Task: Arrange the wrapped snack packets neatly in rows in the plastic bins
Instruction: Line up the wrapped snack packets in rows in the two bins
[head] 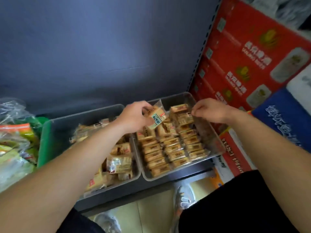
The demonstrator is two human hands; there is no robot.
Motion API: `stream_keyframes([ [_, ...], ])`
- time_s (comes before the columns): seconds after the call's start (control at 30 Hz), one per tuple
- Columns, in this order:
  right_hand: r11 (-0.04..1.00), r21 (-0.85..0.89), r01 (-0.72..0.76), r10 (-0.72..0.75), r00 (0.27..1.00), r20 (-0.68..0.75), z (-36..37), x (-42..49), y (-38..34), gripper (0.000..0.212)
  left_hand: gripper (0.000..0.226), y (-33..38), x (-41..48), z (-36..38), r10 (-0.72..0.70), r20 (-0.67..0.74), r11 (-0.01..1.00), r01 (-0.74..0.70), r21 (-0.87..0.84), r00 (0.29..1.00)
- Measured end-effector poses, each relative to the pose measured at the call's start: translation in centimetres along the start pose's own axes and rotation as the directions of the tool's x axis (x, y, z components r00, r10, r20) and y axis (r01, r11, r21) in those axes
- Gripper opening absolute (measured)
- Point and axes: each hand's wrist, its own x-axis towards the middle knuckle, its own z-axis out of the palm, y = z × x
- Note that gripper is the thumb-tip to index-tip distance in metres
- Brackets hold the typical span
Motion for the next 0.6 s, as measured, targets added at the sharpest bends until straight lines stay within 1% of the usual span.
stream_keyframes([
  [0.13,0.984,0.133,-0.119,0.119,0.993,0.007,-0.5,-0.4,3.5,0.016,0.038,1.7,3.6,5.8,0.031,0.105,0.999,-0.035,0.041,0.994],
  [0.27,0.968,0.142,-0.207,0.195,0.976,0.095,-0.2,-0.1,5.2,0.033,0.043,2.4,5.7,11.6,0.078,0.160,0.980,-0.105,0.169,0.984],
  [0.3,0.964,0.139,-0.226,0.210,0.970,0.122,-0.2,0.0,5.5,0.036,0.043,2.4,6.1,12.8,0.098,0.145,0.965,-0.130,0.228,0.985],
  [0.37,0.960,0.138,-0.245,0.225,0.963,0.147,-0.3,0.1,6.0,0.039,0.039,2.2,6.7,14.5,0.144,0.062,0.926,-0.156,0.344,0.988],
  [0.43,0.956,0.147,-0.254,0.228,0.958,0.173,-0.3,0.3,6.1,0.039,0.034,2.0,7.2,15.4,0.173,-0.004,0.908,-0.158,0.387,0.985],
  [0.5,0.956,0.143,-0.256,0.228,0.955,0.188,-0.1,0.6,6.1,0.036,0.030,1.8,7.8,16.1,0.187,0.001,0.892,-0.170,0.420,0.982],
  [0.53,0.956,0.142,-0.258,0.230,0.955,0.185,0.0,0.8,6.1,0.035,0.028,1.6,8.0,16.4,0.212,0.001,0.874,-0.190,0.447,0.977],
  [0.6,0.956,0.138,-0.258,0.232,0.955,0.184,0.1,1.2,6.2,0.035,0.026,1.0,8.3,17.1,0.302,-0.047,0.837,-0.240,0.492,0.952],
])
